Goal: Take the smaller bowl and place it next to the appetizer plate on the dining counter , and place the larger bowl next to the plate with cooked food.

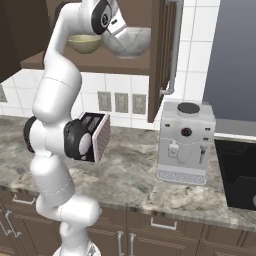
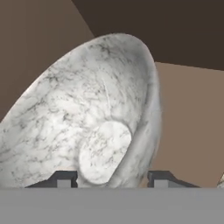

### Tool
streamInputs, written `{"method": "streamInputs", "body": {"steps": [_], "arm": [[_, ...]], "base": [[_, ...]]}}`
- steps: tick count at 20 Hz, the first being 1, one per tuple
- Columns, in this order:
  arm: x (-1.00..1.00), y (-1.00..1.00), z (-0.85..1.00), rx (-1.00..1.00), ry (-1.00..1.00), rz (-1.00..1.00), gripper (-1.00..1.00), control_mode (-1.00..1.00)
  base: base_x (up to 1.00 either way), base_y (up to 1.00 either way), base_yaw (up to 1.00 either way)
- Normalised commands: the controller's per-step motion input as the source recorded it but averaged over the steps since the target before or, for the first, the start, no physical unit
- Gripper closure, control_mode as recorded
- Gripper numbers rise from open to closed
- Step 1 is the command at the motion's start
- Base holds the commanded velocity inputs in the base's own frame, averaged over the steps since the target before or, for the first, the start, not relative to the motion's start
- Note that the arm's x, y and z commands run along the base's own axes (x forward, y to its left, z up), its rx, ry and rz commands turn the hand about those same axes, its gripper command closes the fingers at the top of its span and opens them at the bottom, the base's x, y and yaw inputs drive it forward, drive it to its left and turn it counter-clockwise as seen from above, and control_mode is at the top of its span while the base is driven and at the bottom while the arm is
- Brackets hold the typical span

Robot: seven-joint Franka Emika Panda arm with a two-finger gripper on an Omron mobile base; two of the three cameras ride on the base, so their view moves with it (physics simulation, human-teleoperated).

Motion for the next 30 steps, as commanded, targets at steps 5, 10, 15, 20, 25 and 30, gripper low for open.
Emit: {"method": "streamInputs", "body": {"steps": [5,10,15,20,25,30], "arm": [[-1.00,0.49,-0.68,-0.05,-0.23,0.00,1.00,-1.00],[-1.00,0.92,-0.58,-0.04,-0.05,0.12,1.00,-1.00],[-1.00,0.38,-0.17,0.00,-0.01,0.17,1.00,-1.00],[-1.00,0.00,0.11,0.10,0.06,0.20,1.00,-1.00],[-0.99,0.00,0.06,0.15,0.16,0.21,1.00,-1.00],[-0.61,0.18,-0.03,0.00,0.31,0.11,1.00,-1.00]], "base": [[0.00,0.00,0.00],[0.00,0.00,0.00],[0.00,0.00,0.00],[0.00,0.00,0.00],[0.00,0.00,0.00],[0.00,0.00,0.00]]}}
